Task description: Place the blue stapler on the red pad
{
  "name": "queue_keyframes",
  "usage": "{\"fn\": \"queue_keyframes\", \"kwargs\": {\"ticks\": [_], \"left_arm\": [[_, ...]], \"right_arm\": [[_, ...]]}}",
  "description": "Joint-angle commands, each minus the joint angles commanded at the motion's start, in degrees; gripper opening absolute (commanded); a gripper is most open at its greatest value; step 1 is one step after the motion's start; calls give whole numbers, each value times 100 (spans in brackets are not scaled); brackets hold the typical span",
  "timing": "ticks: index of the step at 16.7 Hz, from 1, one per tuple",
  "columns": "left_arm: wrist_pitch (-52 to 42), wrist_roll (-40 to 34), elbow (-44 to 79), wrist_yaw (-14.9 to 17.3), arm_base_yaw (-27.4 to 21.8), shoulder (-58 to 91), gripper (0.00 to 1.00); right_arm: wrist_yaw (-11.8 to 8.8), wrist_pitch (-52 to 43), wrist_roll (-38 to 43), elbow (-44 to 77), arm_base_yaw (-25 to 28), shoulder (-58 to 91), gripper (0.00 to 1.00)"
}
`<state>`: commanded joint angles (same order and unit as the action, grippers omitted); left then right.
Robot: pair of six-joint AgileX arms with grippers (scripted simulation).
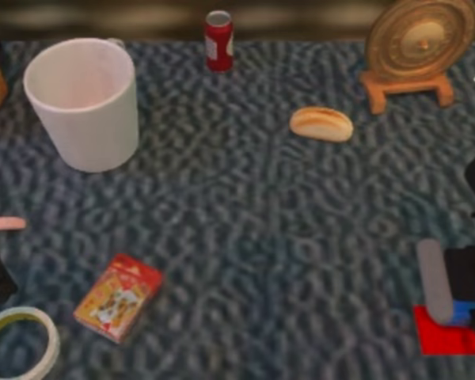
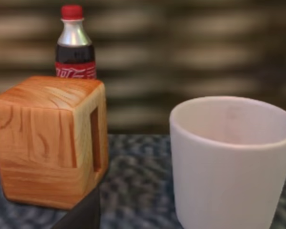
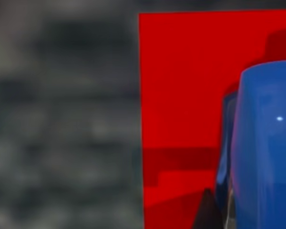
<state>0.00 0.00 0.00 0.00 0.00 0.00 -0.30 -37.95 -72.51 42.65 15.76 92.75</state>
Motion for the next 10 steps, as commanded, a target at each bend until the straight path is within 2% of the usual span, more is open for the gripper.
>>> {"fn": "queue_keyframes", "kwargs": {"ticks": [10], "left_arm": [[0,0,0,0,0,0,100]], "right_arm": [[0,0,0,0,0,0,75]]}}
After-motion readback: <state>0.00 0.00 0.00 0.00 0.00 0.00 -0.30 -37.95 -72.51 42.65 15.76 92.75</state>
